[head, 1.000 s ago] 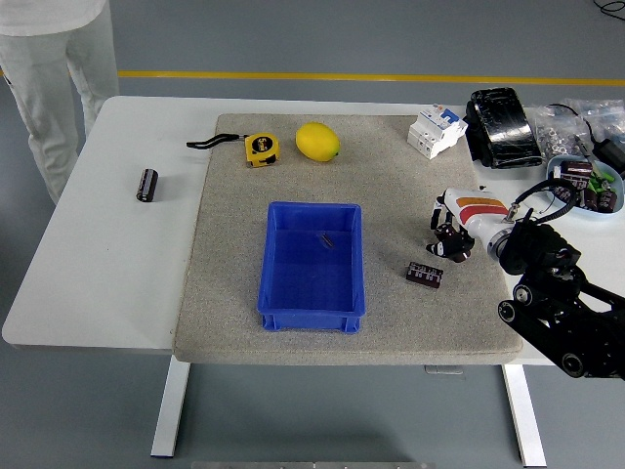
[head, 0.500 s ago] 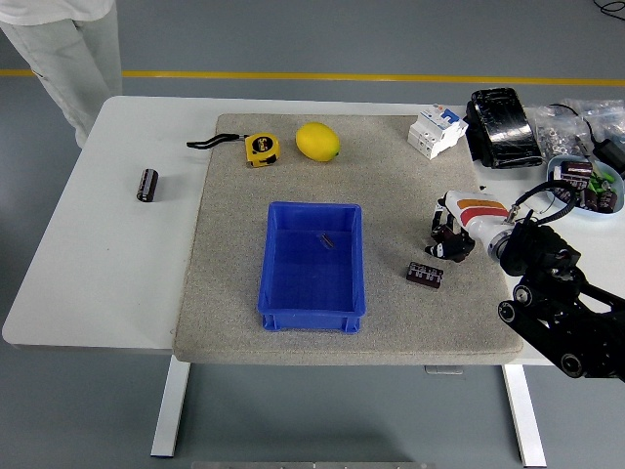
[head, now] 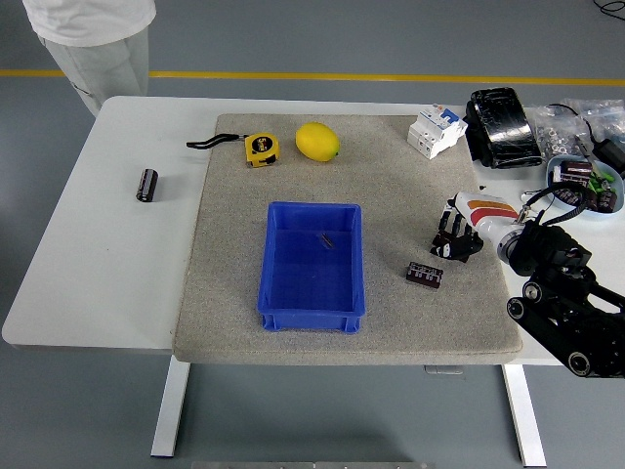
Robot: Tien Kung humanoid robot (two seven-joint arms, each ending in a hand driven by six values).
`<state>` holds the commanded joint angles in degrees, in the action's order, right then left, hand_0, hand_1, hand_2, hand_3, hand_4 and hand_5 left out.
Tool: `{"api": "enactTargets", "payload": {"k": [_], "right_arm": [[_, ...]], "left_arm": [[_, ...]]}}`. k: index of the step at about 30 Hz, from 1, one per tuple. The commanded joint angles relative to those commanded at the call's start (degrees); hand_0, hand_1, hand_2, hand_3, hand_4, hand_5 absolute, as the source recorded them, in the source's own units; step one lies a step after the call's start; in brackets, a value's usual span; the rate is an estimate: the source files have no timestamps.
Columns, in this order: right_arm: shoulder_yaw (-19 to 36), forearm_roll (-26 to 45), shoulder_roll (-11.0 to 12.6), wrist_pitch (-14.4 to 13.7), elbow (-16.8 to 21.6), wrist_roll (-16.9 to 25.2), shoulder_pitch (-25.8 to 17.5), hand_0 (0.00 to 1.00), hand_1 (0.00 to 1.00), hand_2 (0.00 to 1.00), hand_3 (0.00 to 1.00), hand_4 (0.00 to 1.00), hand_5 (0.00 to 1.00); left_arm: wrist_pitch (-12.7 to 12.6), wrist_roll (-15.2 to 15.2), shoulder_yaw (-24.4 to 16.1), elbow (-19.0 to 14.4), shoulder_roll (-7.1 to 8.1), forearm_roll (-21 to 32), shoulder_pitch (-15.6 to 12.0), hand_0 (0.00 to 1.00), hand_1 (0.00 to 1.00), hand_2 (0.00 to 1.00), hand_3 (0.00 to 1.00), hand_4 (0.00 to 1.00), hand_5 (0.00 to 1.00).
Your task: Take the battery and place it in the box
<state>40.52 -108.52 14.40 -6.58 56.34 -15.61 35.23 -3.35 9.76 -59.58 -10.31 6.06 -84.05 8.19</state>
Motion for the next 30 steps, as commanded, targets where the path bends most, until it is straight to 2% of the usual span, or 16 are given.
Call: {"api": "enactTargets", "payload": {"k": [11, 12, 17, 18, 23, 24, 29, 30], "right_arm": [[0.93, -0.88, 0.74, 0.88, 0.94, -0.26, -0.94, 0.297, 0.370, 0.436, 0.465, 0.843, 0.345], [1.15, -1.12, 0.89, 0.91, 1.14, -0.25, -1.05, 0.298, 0.372, 0.439, 0.466, 0.848, 0.373], [1.96, -2.14, 1.71, 2.04, 1.98, -0.44, -1.34, 0.298, 0.372, 0.439, 0.466, 0.848, 0.373], [2.13, -2.27, 1.77, 2.19, 2.09, -0.45, -1.38, 0.299, 0.382, 0.453, 0.472, 0.854, 0.401], [3.00, -3.25, 2.11, 3.48, 3.59, -0.57, -1.77, 0.299, 0.382, 0.453, 0.472, 0.854, 0.401], [3.10, -3.36, 2.18, 3.80, 3.94, -0.61, -1.85, 0.377, 0.414, 0.497, 0.491, 0.946, 0.467], [4.12, -4.48, 2.41, 5.71, 5.36, -0.73, -2.20, 0.377, 0.414, 0.497, 0.491, 0.946, 0.467], [4.44, -4.75, 2.47, 6.05, 5.63, -0.75, -2.29, 0.537, 0.456, 0.564, 0.552, 0.998, 0.576]], "left_arm": [[0.12, 0.26, -0.34, -0.05, 0.04, -0.48, -0.29, 0.600, 0.564, 0.609, 0.690, 0.731, 0.705], [0.13, 0.27, -0.43, -0.05, 0.05, -0.58, -0.31, 0.600, 0.563, 0.609, 0.691, 0.731, 0.705], [0.18, 0.41, -0.91, -0.05, 0.11, -1.19, -0.50, 0.600, 0.563, 0.609, 0.691, 0.731, 0.705], [0.21, 0.46, -0.99, -0.06, 0.11, -1.32, -0.54, 0.601, 0.563, 0.609, 0.690, 0.731, 0.703], [0.33, 0.65, -1.35, -0.07, 0.15, -1.91, -0.63, 0.601, 0.563, 0.609, 0.690, 0.731, 0.703], [0.34, 0.64, -1.41, -0.06, 0.16, -1.98, -0.64, 0.602, 0.566, 0.609, 0.691, 0.732, 0.705], [0.31, 0.52, -1.51, -0.02, 0.24, -2.14, -0.55, 0.602, 0.566, 0.609, 0.691, 0.732, 0.705], [0.32, 0.50, -1.48, -0.01, 0.26, -2.12, -0.53, 0.603, 0.565, 0.610, 0.690, 0.732, 0.704]]}}
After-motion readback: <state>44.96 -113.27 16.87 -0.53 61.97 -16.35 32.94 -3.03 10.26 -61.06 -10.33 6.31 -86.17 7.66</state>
